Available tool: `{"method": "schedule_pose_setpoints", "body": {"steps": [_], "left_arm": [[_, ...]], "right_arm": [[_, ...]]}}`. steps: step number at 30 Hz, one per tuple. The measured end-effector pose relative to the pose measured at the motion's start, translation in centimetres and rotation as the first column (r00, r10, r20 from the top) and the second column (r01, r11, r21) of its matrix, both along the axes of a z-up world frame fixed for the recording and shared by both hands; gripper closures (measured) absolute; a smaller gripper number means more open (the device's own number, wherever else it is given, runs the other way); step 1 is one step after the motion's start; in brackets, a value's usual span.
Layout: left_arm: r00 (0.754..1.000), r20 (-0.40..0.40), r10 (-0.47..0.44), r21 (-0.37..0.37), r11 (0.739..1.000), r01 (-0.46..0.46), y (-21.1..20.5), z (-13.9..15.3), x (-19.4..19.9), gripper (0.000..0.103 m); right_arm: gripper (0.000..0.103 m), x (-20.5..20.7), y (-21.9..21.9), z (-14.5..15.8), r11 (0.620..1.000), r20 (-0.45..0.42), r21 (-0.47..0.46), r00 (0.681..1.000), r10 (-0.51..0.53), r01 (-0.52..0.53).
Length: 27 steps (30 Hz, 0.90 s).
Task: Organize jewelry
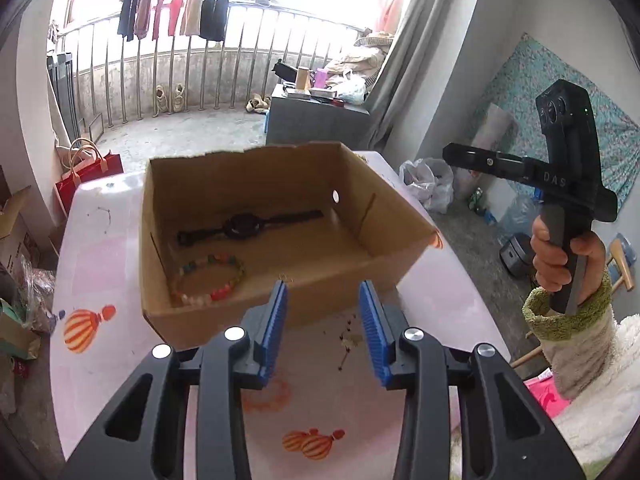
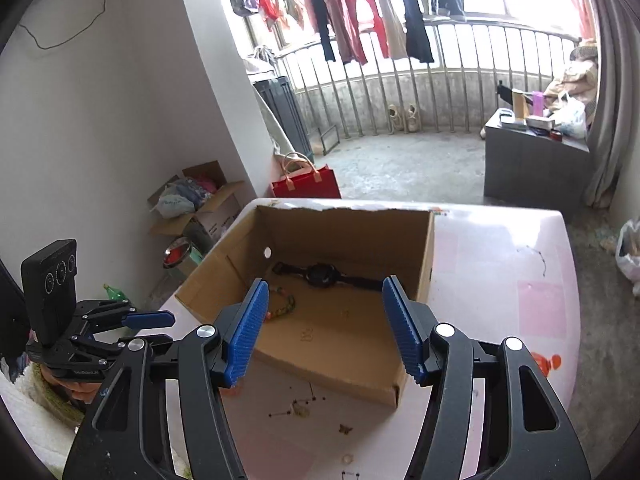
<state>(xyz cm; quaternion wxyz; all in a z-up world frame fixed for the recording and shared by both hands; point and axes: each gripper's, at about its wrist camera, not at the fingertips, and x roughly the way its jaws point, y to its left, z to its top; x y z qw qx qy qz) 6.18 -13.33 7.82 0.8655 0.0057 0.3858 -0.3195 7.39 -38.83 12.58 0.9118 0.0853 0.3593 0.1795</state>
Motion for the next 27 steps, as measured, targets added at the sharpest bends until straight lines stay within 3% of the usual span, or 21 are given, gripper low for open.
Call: {"method": "schedule_pose_setpoints", "body": {"steps": [5, 7, 9, 13, 17, 21, 27], "left_arm": [[0.997, -0.038, -0.062, 0.046, 0.997, 0.064, -2.2, -4.4, -1.9, 0.067], [0.998, -0.02, -0.065, 0.079, 0.995, 0.067, -3.0, -5.7, -2.2, 0.067], [0.995, -0.047, -0.092, 0.065, 0.993, 0.095, -3.5, -6.9, -2.1, 0.067], [0.99, -0.023, -0.14, 0.086, 0.986, 0.141, -4.3, -8.0, -2.6, 0.067], [0.981, -0.025, -0.192, 0.083, 0.978, 0.194, -5.2, -9.0, -2.3, 0.077], [0.974, -0.003, -0.226, 0.124, 0.967, 0.225, -6.4, -9.5, -1.6, 0.087], [0.962, 0.021, -0.272, 0.143, 0.953, 0.266, -7.3, -9.8, -0.2, 0.088]], "right_arm": [[0.046, -4.2, -1.4, -4.0, 0.99, -0.116, -0.016, 0.983, -0.143, 0.142], [0.046, -5.3, -1.8, -6.1, 0.981, -0.19, -0.001, 0.964, -0.188, 0.192], [0.046, -6.1, -1.8, -8.3, 0.971, -0.261, 0.008, 0.938, -0.229, 0.239], [0.047, -7.4, -0.9, -10.8, 0.955, -0.33, 0.023, 0.903, -0.273, 0.297], [0.054, -7.9, 0.6, -11.8, 0.948, -0.351, 0.057, 0.895, -0.274, 0.313], [0.058, -8.5, 1.5, -11.8, 0.946, -0.332, 0.047, 0.898, -0.289, 0.322], [0.062, -9.1, 2.5, -11.2, 0.926, -0.3, 0.039, 0.888, -0.348, 0.376]]}}
